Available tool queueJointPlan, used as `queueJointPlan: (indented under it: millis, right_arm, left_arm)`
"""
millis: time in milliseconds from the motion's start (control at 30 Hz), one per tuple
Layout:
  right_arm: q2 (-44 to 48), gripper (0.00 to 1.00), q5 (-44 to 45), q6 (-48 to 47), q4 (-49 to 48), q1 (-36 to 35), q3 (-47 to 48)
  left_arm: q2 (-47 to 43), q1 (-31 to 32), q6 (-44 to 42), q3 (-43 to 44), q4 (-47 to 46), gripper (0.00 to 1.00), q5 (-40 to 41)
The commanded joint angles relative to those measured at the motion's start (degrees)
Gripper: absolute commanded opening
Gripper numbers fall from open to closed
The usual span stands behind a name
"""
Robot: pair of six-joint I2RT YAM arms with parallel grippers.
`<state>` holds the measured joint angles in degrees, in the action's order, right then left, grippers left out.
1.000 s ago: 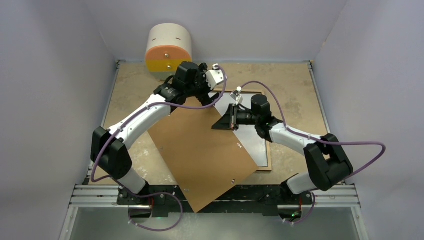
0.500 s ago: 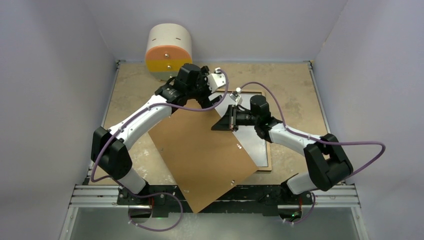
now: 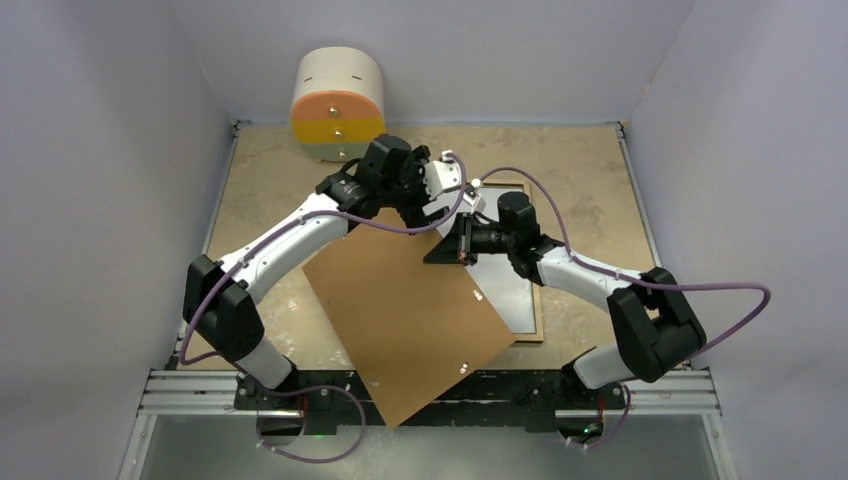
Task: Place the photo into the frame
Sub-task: Turn over the photo frame item at the center of the board.
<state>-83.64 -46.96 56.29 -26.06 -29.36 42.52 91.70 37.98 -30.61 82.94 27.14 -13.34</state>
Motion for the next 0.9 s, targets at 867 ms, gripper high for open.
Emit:
queueJointPlan:
  millis: [867]
  right_arm:
    - [9.4,0.0,-6.9,-6.6,14.6,30.6,3.3]
  left_arm:
    - [-5.0,-17.5,-1.4,5.8,9.9,1.0,-4.6]
